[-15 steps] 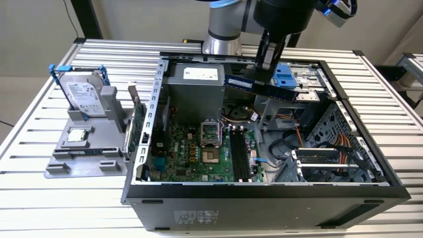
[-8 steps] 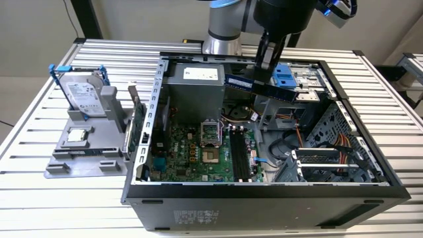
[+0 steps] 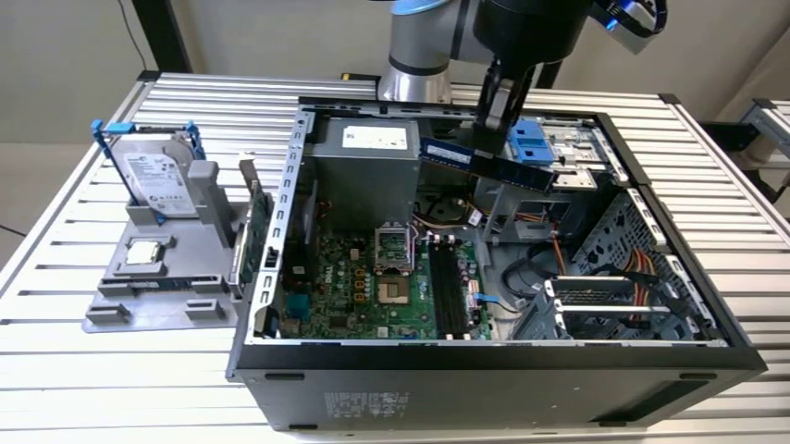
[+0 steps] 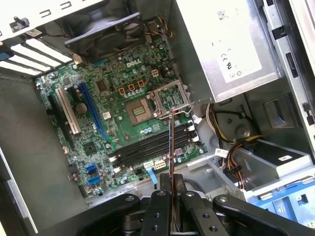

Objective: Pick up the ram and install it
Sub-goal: 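Insert the ram into the slot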

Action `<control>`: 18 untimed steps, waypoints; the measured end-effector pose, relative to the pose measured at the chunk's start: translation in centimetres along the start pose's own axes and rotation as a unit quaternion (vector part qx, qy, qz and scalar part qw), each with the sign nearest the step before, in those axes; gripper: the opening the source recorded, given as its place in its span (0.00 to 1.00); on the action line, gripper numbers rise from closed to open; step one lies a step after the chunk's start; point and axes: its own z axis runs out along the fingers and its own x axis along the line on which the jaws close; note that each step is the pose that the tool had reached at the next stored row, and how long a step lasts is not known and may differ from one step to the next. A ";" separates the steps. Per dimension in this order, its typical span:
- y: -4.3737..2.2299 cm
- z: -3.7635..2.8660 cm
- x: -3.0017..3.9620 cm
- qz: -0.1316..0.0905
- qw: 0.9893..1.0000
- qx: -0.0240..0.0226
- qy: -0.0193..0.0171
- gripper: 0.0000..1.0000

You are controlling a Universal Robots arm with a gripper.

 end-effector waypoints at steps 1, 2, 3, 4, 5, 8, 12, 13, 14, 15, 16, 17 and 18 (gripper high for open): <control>0.00 0.00 0.00 0.001 1.000 0.000 0.000 0.00; 0.00 0.00 0.00 0.003 1.000 0.000 0.000 0.00; 0.00 0.00 0.00 0.005 1.000 0.000 0.000 0.00; 0.00 0.00 0.00 0.006 1.000 0.000 0.000 0.00; 0.00 0.00 0.00 0.008 1.000 0.000 0.000 0.00; 0.00 0.00 0.00 0.012 1.000 0.000 0.000 0.00; 0.00 0.00 0.00 0.018 1.000 0.000 0.000 0.00; 0.00 0.00 0.00 0.020 1.000 0.000 0.000 0.00; 0.00 0.00 0.00 0.021 1.000 0.000 0.000 0.00; 0.00 0.00 0.00 0.023 1.000 0.000 0.000 0.00; 0.00 0.00 0.00 0.024 1.000 0.000 0.000 0.00; 0.00 0.00 0.00 0.026 1.000 0.000 0.000 0.00; 0.00 0.00 0.00 0.027 1.000 0.000 0.000 0.00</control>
